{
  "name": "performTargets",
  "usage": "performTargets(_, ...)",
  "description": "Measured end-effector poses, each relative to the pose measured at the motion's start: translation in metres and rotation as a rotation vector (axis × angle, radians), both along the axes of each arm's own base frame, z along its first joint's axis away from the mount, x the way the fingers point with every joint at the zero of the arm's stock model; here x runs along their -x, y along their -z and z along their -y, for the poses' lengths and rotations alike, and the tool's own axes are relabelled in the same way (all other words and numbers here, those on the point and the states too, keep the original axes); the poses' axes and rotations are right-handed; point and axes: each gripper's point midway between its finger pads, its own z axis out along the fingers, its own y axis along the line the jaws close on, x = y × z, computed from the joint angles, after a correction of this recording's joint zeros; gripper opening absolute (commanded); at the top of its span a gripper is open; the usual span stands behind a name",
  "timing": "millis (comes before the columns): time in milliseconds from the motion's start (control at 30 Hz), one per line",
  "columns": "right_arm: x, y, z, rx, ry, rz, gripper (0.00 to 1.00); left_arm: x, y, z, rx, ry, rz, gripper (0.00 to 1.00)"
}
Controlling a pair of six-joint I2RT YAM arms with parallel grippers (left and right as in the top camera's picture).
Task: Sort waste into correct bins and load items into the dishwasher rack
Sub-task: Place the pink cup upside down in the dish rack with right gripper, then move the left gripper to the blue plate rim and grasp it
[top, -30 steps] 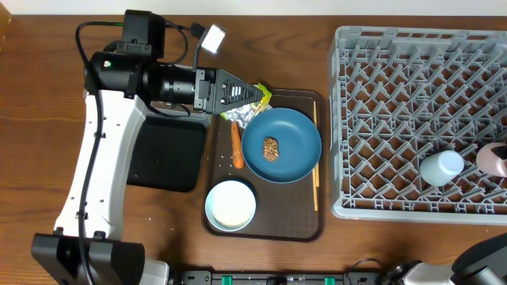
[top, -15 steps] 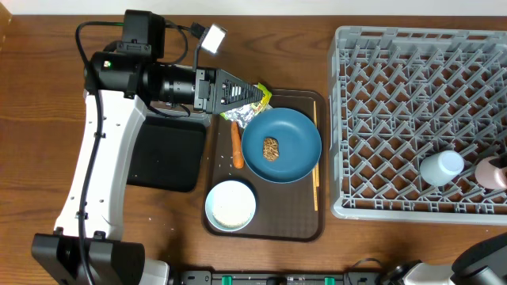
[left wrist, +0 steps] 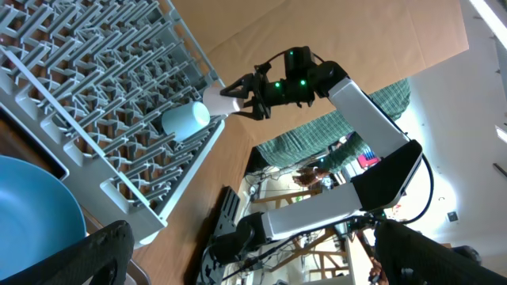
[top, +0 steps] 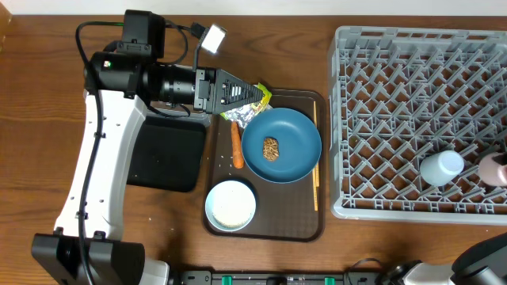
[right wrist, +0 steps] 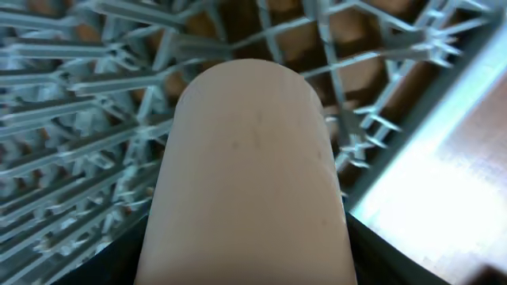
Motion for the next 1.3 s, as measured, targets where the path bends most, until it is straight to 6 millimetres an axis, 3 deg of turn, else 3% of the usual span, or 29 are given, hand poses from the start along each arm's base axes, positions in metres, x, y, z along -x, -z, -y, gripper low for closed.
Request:
performTargets(167, -0.009, -0.003, -0.005, -0.027, -0.023, 0.053, 0.58, 0.001, 0.001, 0.0, -0.005, -0.001, -0.014, 0.98)
performTargets(500, -0.003, -0.001, -0.007, -0.03, -0.024, 0.022, 0.59, 0.001, 0.013, -0.003, -0.067, -0.026, -0.051, 0.98)
performTargets(533, -0.003, -0.001, -0.006, -0.028, -0.023, 0.02, 0.61, 0.001, 0.013, -0.003, -0.068, -0.027, -0.051, 0.98)
performTargets(600, -0.003, 0.0, -0.006, -0.024, -0.021, 0.018, 0.77, 0.001, 0.013, -0.003, -0.069, -0.027, -0.051, 0.98)
performTargets(667, -0.005, -0.001, -0.003, -0.01, -0.026, 0.027, 0.86, 0.001, 0.013, -0.003, -0.069, -0.027, -0.051, 0.98)
performTargets(1000, -0.023, -0.01, -0.017, -0.072, -0.093, 0.139, 0.79, 0.001, 0.014, -0.003, -0.072, -0.028, -0.051, 0.98)
performTargets(1133, -0.032, -0.028, -0.03, -0.083, -0.161, 0.237, 0.79, 0.001, 0.014, -0.003, -0.072, -0.029, -0.051, 0.96)
performTargets(1300, -0.044, -0.093, -0.075, 0.008, -0.353, 0.447, 0.8, -0.004, 0.032, -0.005, -0.191, -0.068, -0.033, 0.96)
